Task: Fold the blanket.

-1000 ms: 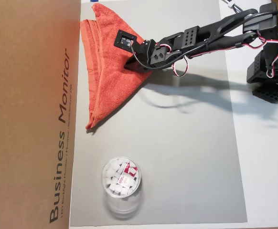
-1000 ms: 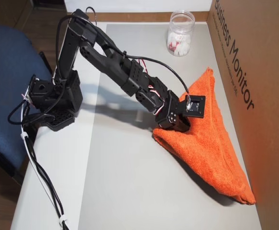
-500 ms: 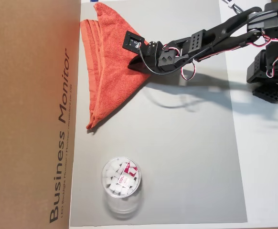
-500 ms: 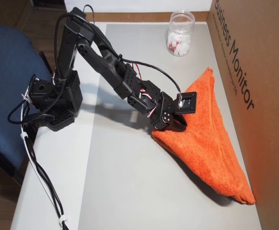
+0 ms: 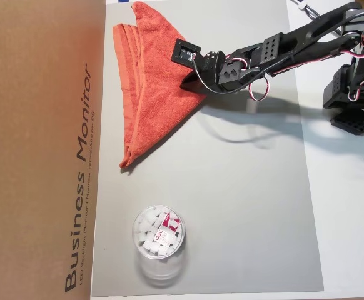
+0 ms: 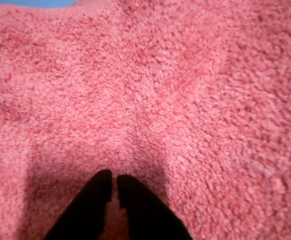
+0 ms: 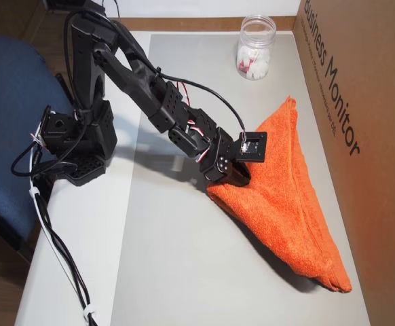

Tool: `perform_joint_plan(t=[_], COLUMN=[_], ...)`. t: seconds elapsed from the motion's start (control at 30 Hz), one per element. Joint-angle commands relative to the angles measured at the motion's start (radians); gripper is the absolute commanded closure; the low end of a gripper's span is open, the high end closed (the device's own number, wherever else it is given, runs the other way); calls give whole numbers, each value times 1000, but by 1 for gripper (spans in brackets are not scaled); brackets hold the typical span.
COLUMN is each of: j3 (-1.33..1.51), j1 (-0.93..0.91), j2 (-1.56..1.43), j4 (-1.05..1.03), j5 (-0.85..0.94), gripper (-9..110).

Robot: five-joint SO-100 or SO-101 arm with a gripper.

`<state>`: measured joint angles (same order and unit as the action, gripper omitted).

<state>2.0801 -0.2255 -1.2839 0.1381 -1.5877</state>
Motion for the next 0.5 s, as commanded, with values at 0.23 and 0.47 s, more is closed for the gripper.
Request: perform_joint_plan(t=[0.23, 0.47], j3=[38, 86], j1=[-11, -11], j2=[-221, -407], j4=[-72, -101], j5=[15, 15], gripper=[101, 101])
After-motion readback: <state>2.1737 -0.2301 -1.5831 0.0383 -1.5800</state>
